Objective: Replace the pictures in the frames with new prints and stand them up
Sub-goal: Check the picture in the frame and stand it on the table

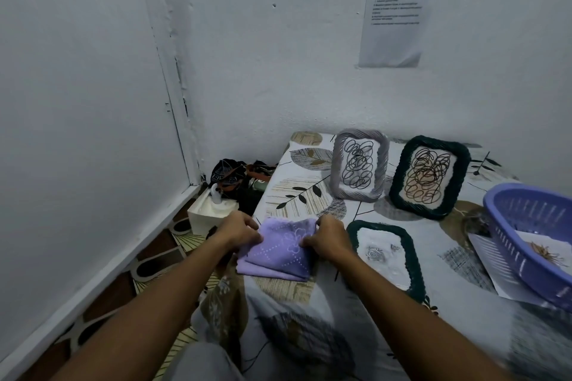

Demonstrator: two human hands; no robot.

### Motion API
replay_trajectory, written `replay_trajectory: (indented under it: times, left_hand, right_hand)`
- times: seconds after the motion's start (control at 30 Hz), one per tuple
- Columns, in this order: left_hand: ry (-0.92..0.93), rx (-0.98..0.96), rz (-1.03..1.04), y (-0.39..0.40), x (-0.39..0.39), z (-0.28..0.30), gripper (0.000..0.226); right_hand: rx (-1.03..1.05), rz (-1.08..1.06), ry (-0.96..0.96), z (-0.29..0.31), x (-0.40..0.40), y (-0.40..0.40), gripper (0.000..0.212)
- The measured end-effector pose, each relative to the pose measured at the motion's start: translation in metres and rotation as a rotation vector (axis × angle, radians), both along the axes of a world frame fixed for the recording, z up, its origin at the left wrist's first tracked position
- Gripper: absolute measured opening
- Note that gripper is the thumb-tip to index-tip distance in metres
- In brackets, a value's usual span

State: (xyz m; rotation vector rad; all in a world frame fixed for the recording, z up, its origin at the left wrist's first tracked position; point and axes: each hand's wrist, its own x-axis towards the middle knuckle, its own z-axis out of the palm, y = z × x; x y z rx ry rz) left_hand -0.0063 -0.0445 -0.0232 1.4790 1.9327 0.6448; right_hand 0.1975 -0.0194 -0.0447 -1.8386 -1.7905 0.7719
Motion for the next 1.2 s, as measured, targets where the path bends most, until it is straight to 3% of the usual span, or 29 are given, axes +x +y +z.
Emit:
replay_trajectory:
  times: [0.07,0.17,0.27,0.4,0.5,0.77,0.9,1.0,1.03,1.2]
  left_hand:
    - [0.094,-0.018,-0.006,0.000,-0.001,0.006,0.029]
    - [0.207,0.008,-0.005,0.006,-0.001,0.014,0.031]
    - [0.224,0.070,-0.023,0.011,0.017,0.023,0.035]
    - [0.135,0.141,-0.100,0.018,0.068,0.029,0.035]
    - [-0.021,0.088,-0.183,0.018,0.115,0.025,0.035]
    - [-0.114,0.010,-0.153,0.008,0.183,-0.003,0.028]
    - [-0.295,-0.012,-0.076,0.005,0.194,-0.004,0.021]
    - [-0.503,-0.075,0.019,0.004,0.197,0.000,0.014]
    - [-0.575,-0.077,0.065,0.003,0.197,0.003,0.005]
    - [-0.966,0.005,0.247,-0.003,0.188,0.018,0.009]
  right_hand:
    - [0.026,0.002,0.005,0.005,0.007,-0.004,0.051]
    - [-0.001,-0.029,0.178,0.019,0.026,-0.008,0.064]
    - [-0.032,-0.077,0.299,0.036,0.059,-0.015,0.058]
    - [-0.062,-0.165,0.375,0.047,0.114,-0.018,0.033]
    - [-0.084,-0.239,0.433,0.047,0.153,-0.023,0.020]
    - [-0.100,-0.301,0.357,0.029,0.184,-0.038,0.016]
    - [-0.064,-0.286,0.369,0.023,0.173,-0.041,0.018]
    - [-0.043,-0.361,0.402,0.023,0.164,-0.043,0.046]
    - [-0.027,-0.393,0.443,0.022,0.163,-0.043,0.050]
    - [0.066,-0.475,0.742,0.031,0.161,-0.042,0.053]
